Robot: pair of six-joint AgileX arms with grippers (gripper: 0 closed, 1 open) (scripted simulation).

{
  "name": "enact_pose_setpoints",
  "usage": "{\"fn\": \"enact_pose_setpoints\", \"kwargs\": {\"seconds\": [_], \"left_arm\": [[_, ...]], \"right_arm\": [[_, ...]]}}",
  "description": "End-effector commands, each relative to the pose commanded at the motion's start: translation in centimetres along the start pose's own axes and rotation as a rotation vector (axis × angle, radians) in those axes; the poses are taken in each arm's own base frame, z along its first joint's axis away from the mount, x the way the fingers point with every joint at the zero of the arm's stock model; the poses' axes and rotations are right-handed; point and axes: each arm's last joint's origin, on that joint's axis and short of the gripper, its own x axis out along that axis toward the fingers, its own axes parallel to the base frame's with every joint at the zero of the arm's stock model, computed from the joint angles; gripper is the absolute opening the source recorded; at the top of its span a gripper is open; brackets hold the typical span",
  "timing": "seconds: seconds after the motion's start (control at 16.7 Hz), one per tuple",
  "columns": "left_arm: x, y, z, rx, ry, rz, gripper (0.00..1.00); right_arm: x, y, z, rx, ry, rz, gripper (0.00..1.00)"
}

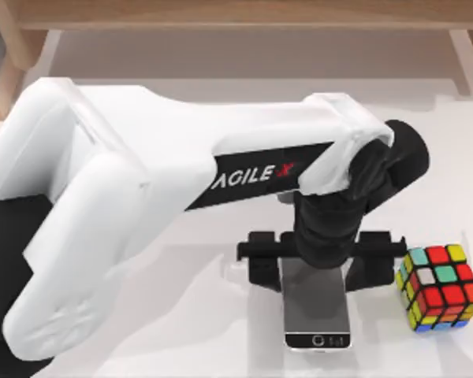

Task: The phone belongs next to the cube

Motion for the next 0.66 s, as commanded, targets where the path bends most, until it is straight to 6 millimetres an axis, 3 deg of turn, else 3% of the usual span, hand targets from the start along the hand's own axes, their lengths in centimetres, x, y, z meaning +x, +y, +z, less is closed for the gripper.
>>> {"fn": "enact_pose_setpoints", "kwargs": {"seconds": [0.3, 0.66], "left_arm": [[0.00, 0.00, 0.00, 0.000, 0.000, 0.000, 0.98], [0.00, 0.00, 0.00, 0.000, 0.000, 0.000, 1.00]], "right_arm": [[0.00, 0.00, 0.00, 0.000, 0.000, 0.000, 1.00], [0.00, 0.00, 0.00, 0.000, 0.000, 0.000, 1.00]]}}
